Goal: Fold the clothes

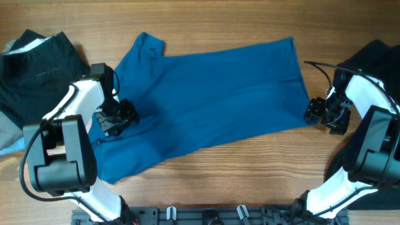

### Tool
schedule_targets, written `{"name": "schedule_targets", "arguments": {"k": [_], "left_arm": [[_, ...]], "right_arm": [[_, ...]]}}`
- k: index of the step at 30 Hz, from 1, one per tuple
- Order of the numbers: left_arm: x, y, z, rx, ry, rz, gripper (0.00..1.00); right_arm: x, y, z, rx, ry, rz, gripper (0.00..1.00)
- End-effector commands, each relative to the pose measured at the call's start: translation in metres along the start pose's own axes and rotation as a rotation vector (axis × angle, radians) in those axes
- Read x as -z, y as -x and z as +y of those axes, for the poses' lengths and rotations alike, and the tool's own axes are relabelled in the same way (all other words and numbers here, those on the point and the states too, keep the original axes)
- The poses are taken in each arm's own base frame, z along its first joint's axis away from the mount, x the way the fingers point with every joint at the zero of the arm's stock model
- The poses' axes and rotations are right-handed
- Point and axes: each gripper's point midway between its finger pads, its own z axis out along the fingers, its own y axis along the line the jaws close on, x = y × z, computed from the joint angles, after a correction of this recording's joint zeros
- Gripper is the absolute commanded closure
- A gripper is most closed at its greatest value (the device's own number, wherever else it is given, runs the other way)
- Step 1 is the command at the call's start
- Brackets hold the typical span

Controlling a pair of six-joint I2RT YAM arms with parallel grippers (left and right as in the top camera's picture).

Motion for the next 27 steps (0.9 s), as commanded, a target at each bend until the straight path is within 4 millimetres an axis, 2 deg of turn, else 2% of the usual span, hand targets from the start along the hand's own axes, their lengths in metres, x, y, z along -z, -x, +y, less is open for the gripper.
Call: {"name": "schedule_targets", "arguments": {"k": [1, 3, 6, 11, 14, 16, 19, 27], "left_arm": [[-0.028, -0.015, 0.026, 0.028, 0.099, 0.080, 0.31], [-0.029, -0.013, 0.026, 0.028, 0.097, 0.074, 0.31], [-0.029, -0.012, 0.025, 0.028, 0.094, 0.069, 0.30], [-0.029, -0.010, 0.024, 0.027, 0.090, 0.060, 0.30], [-0.029, -0.009, 0.024, 0.030, 0.089, 0.056, 0.30], [-0.029, -0.008, 0.024, 0.030, 0.087, 0.053, 0.30], [-0.029, -0.008, 0.024, 0.030, 0.088, 0.052, 0.30], [-0.029, -0.007, 0.023, 0.029, 0.086, 0.049, 0.29]], "right_arm": [[0.008, 0.005, 0.008, 0.005, 0.050, -0.038, 0.20], [0.019, 0.009, 0.023, 0.048, 0.138, -0.061, 0.21], [0.048, 0.020, 0.031, 0.060, 0.200, -0.146, 0.23], [0.123, 0.043, 0.054, 0.195, 0.362, -0.426, 0.23], [0.141, 0.047, 0.063, 0.262, 0.418, -0.502, 0.23], [0.140, 0.048, 0.069, 0.299, 0.442, -0.508, 0.23], [0.125, 0.047, 0.079, 0.335, 0.458, -0.476, 0.23], [0.058, 0.037, 0.102, 0.372, 0.449, -0.317, 0.23]]}}
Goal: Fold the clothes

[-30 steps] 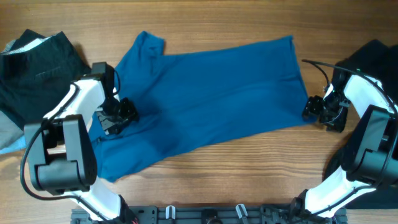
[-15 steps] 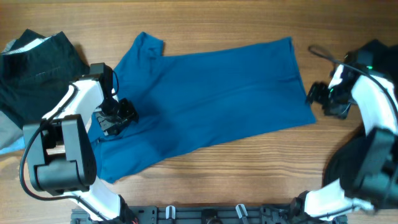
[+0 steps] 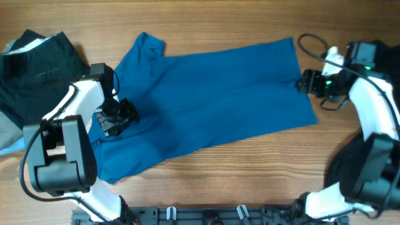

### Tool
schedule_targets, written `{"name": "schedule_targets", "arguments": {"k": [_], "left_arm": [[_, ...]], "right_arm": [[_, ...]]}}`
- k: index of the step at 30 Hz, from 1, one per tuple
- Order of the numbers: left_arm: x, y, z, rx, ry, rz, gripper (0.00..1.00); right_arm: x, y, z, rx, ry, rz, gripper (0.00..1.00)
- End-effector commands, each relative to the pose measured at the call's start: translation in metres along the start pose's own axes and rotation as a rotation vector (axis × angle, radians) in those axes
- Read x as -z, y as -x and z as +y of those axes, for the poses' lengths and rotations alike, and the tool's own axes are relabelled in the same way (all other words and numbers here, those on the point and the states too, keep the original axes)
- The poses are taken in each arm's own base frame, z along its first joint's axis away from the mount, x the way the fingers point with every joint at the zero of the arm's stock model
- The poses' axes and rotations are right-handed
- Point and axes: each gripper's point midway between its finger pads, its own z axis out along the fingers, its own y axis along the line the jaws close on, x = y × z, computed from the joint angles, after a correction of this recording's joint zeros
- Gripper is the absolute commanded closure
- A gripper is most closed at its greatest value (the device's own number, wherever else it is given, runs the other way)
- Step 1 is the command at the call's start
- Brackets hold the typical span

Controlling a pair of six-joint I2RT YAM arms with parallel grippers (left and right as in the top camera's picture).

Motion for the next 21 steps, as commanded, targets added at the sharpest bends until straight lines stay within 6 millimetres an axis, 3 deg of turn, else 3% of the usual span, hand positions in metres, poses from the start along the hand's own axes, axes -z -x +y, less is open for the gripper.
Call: {"name": "schedule_targets", "arguments": {"k": [1, 6, 14, 21], "left_arm": [[-0.029, -0.009, 0.024, 0.018, 0.091, 0.056, 0.29], [-0.029, -0.009, 0.024, 0.018, 0.091, 0.057, 0.29], [-0.029, -0.009, 0.024, 0.018, 0.091, 0.056, 0.29], [-0.029, -0.009, 0.024, 0.018, 0.091, 0.056, 0.29]], "right_arm": [[-0.031, -0.020, 0.002, 0.009, 0.032, 0.093, 0.23], [-0.046, -0.029, -0.017, -0.060, -0.054, 0.141, 0.23], [-0.054, -0.038, -0.022, -0.068, -0.072, 0.182, 0.21], [-0.060, -0.049, -0.040, -0.116, -0.167, 0.226, 0.21]]}}
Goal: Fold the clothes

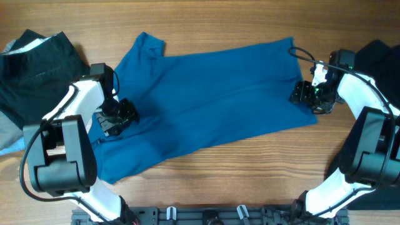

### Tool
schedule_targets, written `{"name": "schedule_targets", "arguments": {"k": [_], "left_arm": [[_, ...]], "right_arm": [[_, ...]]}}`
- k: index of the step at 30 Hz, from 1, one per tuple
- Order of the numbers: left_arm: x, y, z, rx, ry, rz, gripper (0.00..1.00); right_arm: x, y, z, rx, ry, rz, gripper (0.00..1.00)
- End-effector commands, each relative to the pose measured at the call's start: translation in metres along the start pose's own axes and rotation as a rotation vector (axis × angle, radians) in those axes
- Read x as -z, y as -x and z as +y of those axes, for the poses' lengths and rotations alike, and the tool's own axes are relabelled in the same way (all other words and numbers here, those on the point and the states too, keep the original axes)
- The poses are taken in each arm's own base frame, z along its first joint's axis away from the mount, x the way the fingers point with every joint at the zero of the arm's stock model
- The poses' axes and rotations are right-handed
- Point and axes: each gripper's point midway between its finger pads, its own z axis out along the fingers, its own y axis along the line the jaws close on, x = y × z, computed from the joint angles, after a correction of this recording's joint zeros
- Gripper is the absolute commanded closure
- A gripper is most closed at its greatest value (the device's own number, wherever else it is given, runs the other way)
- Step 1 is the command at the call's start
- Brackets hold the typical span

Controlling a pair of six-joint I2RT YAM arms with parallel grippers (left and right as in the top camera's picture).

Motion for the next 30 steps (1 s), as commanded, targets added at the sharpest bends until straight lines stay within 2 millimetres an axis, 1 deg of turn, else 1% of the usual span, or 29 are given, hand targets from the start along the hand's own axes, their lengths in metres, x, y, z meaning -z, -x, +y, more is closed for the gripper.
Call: {"name": "schedule_targets", "arguments": {"k": [1, 4, 7, 10, 11, 13, 16, 21, 24, 30], "left_arm": [[-0.029, -0.009, 0.025, 0.018, 0.093, 0.056, 0.29], [-0.029, -0.009, 0.025, 0.018, 0.093, 0.056, 0.29], [-0.029, -0.009, 0.025, 0.018, 0.093, 0.056, 0.29], [-0.029, -0.008, 0.025, 0.018, 0.092, 0.053, 0.29], [-0.029, -0.008, 0.024, 0.018, 0.091, 0.052, 0.29], [-0.029, -0.007, 0.024, 0.018, 0.090, 0.049, 0.29], [-0.029, -0.007, 0.024, 0.018, 0.090, 0.049, 0.29], [-0.029, -0.007, 0.024, 0.018, 0.090, 0.049, 0.29], [-0.029, -0.007, 0.024, 0.017, 0.090, 0.049, 0.28], [-0.029, -0.007, 0.024, 0.017, 0.090, 0.049, 0.28]], "right_arm": [[-0.013, -0.011, -0.012, -0.036, -0.055, 0.052, 0.21], [-0.017, -0.015, -0.015, -0.047, -0.068, 0.072, 0.21], [-0.013, -0.024, -0.036, -0.119, -0.196, 0.099, 0.21], [-0.009, -0.034, -0.050, -0.128, -0.284, 0.137, 0.21], [-0.003, -0.042, -0.064, -0.178, -0.376, 0.155, 0.21], [0.005, -0.051, -0.077, -0.251, -0.469, 0.169, 0.21], [0.011, -0.059, -0.084, -0.291, -0.526, 0.188, 0.20], [0.021, -0.069, -0.095, -0.311, -0.618, 0.212, 0.20], [0.030, -0.077, -0.105, -0.345, -0.697, 0.222, 0.19], [0.037, -0.086, -0.115, -0.385, -0.717, 0.251, 0.18]]}}
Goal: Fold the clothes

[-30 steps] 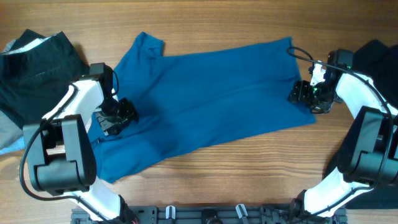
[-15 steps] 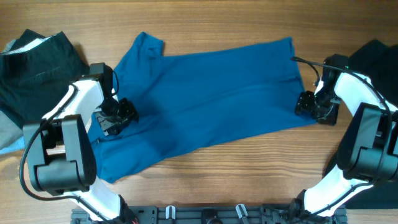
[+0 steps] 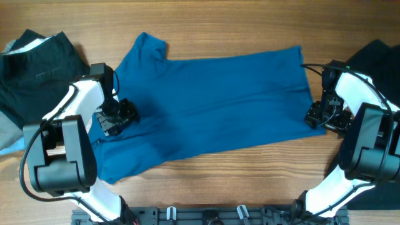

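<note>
A blue shirt (image 3: 212, 106) lies spread across the wooden table (image 3: 250, 19), with a sleeve (image 3: 150, 47) pointing to the far left. My left gripper (image 3: 117, 117) sits on the shirt's left part, where folds run toward it, and looks shut on the cloth. At the shirt's right edge, near its front corner, my right gripper (image 3: 315, 117) is shut on the fabric. The overhead view hides the fingertips of both grippers.
A pile of dark clothes (image 3: 37, 59) lies at the far left, with grey and light blue cloth (image 3: 9, 134) below it at the table's edge. Another dark garment (image 3: 375, 56) lies at the far right behind the right arm.
My right gripper moved right and toward the front, and the shirt's right edge went with it, so the cloth lies wider and flatter. The left gripper has not moved.
My right gripper was first at the shirt's front right corner, then by its far right corner, then on the right edge. Now it is further right with the edge pulled out. The left gripper stayed on the shirt's left part throughout.
</note>
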### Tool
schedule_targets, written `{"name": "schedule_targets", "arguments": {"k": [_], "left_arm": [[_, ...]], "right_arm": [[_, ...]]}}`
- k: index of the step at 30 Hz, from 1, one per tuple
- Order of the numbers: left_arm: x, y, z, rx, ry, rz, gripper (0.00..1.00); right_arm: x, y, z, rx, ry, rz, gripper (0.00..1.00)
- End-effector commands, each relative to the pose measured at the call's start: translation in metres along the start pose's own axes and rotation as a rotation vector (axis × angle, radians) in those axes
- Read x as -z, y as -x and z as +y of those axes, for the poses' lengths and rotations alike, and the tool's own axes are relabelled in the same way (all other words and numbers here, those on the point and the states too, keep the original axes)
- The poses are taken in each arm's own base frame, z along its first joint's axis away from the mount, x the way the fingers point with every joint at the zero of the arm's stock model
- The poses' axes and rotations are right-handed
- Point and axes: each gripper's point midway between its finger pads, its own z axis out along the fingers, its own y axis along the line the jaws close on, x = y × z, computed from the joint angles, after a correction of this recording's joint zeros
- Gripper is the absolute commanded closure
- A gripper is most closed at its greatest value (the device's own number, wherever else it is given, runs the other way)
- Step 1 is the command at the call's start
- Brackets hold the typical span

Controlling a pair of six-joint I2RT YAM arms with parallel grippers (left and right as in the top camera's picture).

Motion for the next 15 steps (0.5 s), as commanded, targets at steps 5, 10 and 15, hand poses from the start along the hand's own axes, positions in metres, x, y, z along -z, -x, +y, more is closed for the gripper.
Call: {"name": "schedule_targets", "arguments": {"k": [5, 10, 15], "left_arm": [[-0.029, -0.007, 0.024, 0.017, 0.091, 0.050, 0.28], [-0.028, -0.008, 0.025, 0.017, 0.092, 0.052, 0.29], [-0.013, -0.005, 0.021, 0.015, 0.079, 0.023, 0.27]], "right_arm": [[-0.016, -0.006, -0.039, -0.106, -0.127, 0.053, 0.17], [-0.017, -0.008, -0.040, -0.117, -0.105, 0.074, 0.17], [-0.014, -0.010, -0.039, -0.129, -0.091, 0.075, 0.18]]}}
